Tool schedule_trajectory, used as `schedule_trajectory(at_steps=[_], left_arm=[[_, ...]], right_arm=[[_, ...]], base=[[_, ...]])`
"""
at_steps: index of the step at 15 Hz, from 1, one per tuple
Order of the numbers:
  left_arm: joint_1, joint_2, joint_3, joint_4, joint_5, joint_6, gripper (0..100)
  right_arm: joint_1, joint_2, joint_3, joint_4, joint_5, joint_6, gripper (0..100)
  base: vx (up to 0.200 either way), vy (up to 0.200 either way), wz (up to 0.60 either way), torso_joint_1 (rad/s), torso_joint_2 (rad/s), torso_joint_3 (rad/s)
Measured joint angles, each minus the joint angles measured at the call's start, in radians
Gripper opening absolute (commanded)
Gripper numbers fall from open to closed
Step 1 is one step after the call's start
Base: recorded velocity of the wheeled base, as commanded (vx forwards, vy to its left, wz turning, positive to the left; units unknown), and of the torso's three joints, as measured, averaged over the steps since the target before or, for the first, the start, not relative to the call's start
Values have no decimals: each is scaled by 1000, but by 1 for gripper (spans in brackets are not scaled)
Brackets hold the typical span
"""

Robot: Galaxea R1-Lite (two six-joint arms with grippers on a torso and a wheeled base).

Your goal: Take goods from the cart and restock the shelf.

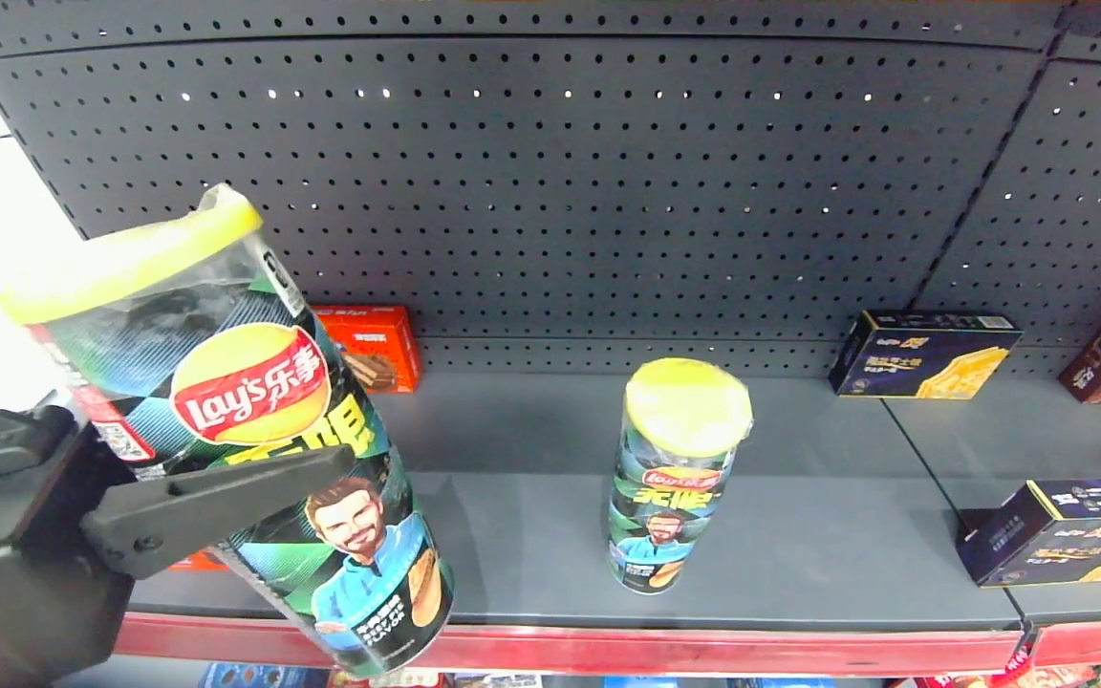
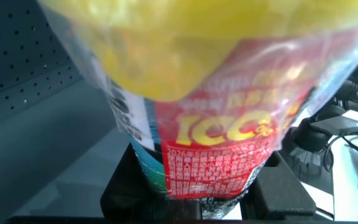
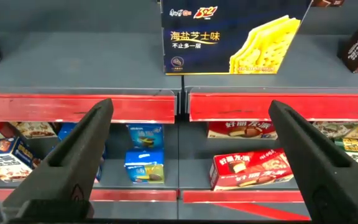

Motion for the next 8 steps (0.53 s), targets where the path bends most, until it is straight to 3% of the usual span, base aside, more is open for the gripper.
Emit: schedule_trajectory(at_steps=[3,6,8], left_arm=[[17,99,-93,-5,-15,19,0],[26,233,-222,0,-19,71,0],[-4,306,-288,50,-39,103,0]], right_arm=[[0,0,0,0,0,0,100],[0,0,0,0,0,0,100],[0,0,0,0,1,0,100]], base=[[0,0,0,0,0,0],[0,0,0,0,0,0],[0,0,0,0,0,0]])
